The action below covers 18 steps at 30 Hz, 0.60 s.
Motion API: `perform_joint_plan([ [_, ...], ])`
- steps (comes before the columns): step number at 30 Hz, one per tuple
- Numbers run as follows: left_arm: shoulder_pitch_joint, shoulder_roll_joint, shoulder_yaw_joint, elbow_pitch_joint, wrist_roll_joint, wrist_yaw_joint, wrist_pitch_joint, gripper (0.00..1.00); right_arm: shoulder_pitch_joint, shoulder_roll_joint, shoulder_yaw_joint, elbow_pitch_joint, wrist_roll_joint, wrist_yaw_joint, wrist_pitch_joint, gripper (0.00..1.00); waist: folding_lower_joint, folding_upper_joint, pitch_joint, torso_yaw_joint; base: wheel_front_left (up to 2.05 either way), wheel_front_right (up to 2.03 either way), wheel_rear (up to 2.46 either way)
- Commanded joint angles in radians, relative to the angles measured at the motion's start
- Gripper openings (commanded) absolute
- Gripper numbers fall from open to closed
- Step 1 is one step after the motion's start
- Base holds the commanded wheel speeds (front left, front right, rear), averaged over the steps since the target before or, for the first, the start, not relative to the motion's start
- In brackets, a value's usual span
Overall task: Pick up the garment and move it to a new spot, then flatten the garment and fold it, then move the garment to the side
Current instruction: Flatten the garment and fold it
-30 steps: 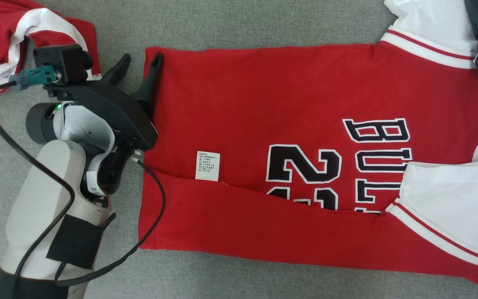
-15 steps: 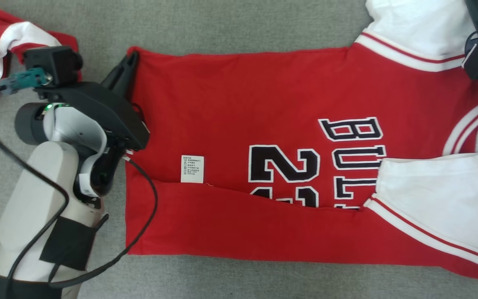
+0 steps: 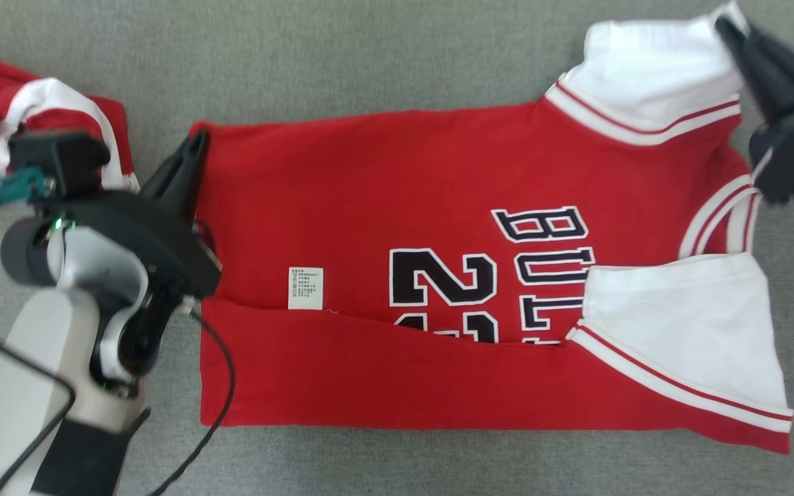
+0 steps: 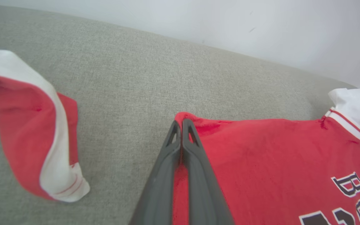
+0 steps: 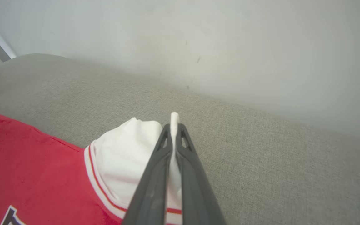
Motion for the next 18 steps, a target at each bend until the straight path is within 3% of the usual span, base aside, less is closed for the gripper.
perform_joint_plan([
  [1,0.023,0.016,0.006,-0.014,-0.012,0.001,0.000,0.00,0.028,-0.014,-0.002,-0.016,0.007,-0.001,-0.010,0.00,0.0000,0.0000,-0.030,-0.016,0.00,0.00,0.00],
  [10,0.204,0.063,0.043,-0.165,-0.065,0.022,0.017,0.00,0.348,-0.054,-0.080,-0.257,0.121,0.000,-0.041,0.00,0.0000,0.0000,-0.099,-0.054,0.00,0.00,0.00],
  [18,0.316,0.086,0.093,-0.195,-0.113,0.053,0.026,0.00,0.655,0.003,-0.201,-0.398,0.156,0.000,-0.065,0.00,0.0000,0.0000,-0.140,-0.095,0.00,0.00,0.00],
])
